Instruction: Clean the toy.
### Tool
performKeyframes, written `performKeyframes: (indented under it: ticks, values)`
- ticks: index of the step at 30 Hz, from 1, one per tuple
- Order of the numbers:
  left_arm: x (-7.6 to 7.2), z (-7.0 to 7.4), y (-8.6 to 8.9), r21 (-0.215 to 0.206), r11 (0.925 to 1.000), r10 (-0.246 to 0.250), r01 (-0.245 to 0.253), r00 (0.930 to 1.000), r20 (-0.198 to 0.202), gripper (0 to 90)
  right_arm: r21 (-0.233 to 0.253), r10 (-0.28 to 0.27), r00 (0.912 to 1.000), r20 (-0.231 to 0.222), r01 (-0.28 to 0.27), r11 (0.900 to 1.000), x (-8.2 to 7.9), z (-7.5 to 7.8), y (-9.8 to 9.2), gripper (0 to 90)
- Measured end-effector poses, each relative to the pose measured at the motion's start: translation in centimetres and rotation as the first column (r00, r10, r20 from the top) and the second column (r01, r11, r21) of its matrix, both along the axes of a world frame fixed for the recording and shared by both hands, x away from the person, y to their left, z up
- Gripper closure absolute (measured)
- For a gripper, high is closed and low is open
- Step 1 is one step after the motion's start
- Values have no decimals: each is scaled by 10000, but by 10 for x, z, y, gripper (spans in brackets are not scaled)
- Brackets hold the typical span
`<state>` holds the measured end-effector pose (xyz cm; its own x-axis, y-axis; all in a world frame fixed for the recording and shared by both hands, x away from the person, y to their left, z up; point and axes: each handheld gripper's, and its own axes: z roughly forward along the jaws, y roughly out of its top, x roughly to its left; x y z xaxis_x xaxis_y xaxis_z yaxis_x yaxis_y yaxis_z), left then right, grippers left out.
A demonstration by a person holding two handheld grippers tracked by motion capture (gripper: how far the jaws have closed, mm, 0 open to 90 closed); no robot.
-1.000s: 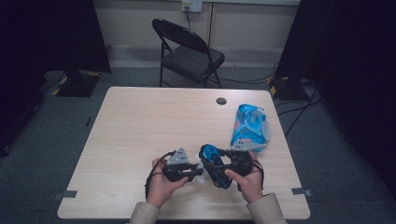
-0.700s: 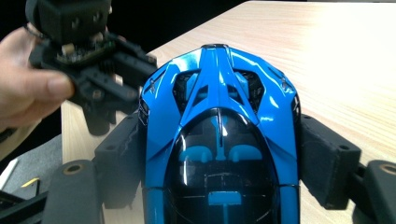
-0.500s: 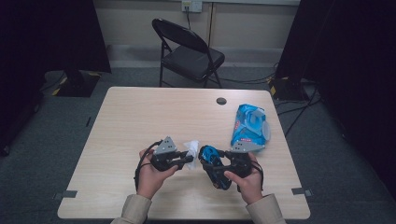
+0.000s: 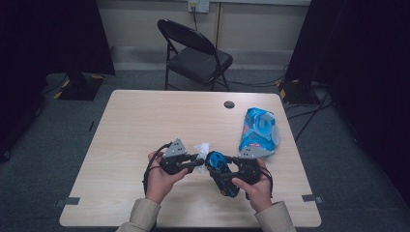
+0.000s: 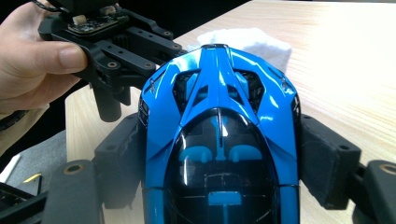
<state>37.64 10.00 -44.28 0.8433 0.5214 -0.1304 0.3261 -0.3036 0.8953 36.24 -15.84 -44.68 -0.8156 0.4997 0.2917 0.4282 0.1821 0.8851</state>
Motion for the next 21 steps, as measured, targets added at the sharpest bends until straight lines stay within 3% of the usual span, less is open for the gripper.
performKeyframes:
  ticks: [21]
  values:
    - [1, 0, -15, 25, 9997, -250, 250, 9997, 49, 770, -53, 130, 9999, -20, -130, 9999, -2, 0, 3, 250]
